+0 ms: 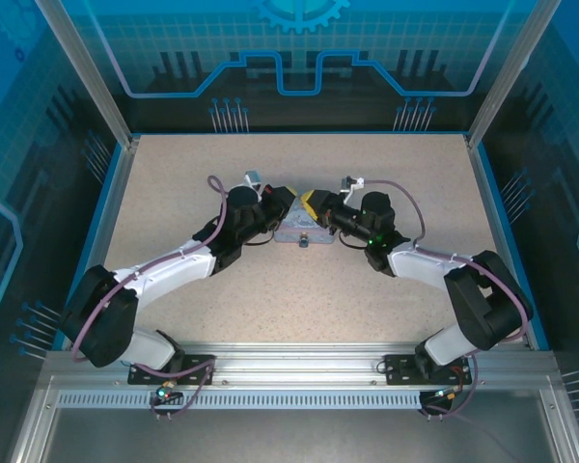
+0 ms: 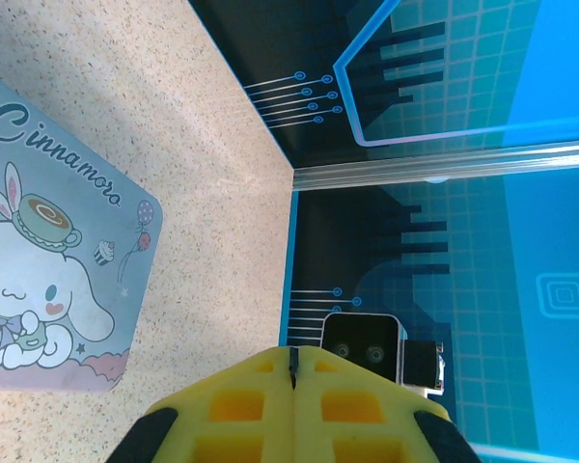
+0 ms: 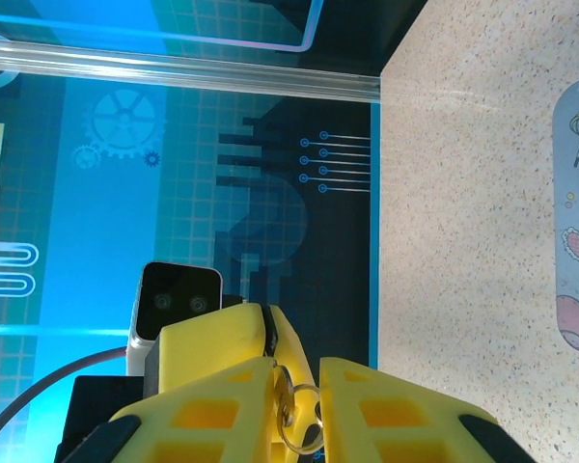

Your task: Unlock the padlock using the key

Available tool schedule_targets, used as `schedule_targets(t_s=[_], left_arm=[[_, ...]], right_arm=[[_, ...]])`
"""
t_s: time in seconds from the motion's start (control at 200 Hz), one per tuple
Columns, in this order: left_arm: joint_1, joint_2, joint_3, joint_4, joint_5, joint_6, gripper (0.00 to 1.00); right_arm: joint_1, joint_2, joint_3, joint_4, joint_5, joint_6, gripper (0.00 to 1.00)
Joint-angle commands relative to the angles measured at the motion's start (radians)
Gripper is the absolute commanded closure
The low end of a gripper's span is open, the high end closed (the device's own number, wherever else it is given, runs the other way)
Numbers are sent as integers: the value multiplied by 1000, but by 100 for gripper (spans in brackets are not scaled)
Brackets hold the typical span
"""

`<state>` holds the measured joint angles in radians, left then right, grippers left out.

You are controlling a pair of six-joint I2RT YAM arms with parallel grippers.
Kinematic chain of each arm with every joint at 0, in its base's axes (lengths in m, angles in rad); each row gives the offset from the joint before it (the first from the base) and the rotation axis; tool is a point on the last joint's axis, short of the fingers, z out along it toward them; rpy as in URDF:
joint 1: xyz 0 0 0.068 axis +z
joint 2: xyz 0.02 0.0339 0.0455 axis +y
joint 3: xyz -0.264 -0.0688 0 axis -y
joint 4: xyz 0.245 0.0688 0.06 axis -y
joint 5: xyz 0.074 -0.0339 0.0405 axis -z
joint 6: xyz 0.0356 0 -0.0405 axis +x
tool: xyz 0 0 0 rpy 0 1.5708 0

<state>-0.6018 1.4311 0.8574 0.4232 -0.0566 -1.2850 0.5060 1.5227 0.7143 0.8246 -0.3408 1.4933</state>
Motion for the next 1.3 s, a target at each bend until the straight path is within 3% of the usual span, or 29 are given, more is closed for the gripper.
schedule_targets(t_s=[0.0, 0.235, 0.51, 0.765, 1.296], left_arm=[[-11, -24, -3, 2, -30, -17, 100], [-14, -21, -1, 1, -38, -16, 100], [-20, -21, -5, -3, -51, -15, 100], [-24, -21, -1, -9, -57, -14, 100], [-25, -55, -6, -41, -56, 14, 100]], right_arm=[[12, 10, 30, 29, 6, 7, 80], [14, 13, 36, 31, 6, 7, 85], [17, 19, 44, 44, -3, 15, 84], [17, 21, 43, 47, -5, 16, 100], [-6, 21, 37, 0, -12, -1, 100]])
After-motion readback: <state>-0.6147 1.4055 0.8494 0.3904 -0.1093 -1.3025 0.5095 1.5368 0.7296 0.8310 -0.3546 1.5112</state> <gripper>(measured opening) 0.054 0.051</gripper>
